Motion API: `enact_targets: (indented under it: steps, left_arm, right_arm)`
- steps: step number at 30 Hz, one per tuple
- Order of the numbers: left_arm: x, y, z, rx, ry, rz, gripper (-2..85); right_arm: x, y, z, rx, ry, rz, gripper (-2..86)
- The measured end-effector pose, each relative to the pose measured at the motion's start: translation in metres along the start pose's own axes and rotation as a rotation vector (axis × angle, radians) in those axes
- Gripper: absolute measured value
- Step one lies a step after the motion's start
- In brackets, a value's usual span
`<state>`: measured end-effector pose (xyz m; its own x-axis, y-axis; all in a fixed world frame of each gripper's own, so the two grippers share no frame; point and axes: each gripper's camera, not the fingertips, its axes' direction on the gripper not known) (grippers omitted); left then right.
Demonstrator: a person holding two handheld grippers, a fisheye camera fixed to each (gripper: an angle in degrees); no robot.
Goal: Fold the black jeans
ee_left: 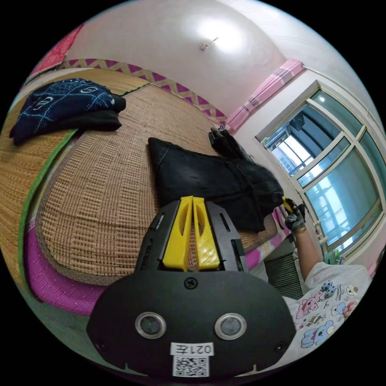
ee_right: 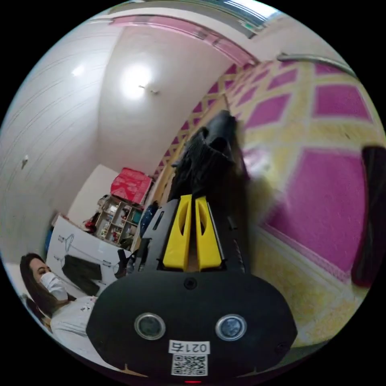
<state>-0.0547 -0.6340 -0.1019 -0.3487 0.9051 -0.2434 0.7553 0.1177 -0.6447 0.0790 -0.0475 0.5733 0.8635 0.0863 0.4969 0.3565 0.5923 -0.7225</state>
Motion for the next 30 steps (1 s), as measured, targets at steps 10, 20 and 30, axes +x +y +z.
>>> enact_targets:
  steps: [10,20,30]
  left_arm:
    - [0.080,-0.016,0.060,-0.106,0.038,0.263,-0.8]
    - [0.206,-0.040,0.171,-0.202,-0.064,0.689,6.5]
    - [0.238,-0.061,0.223,-0.284,-0.200,0.791,1.8]
  right_arm:
    - [-0.016,0.042,-0.052,0.148,0.375,-0.085,0.2]
    - [-0.038,-0.014,0.126,-0.348,0.597,-0.395,-0.8]
    - [-0.037,-0.012,0.124,-0.326,0.519,-0.331,-0.7]
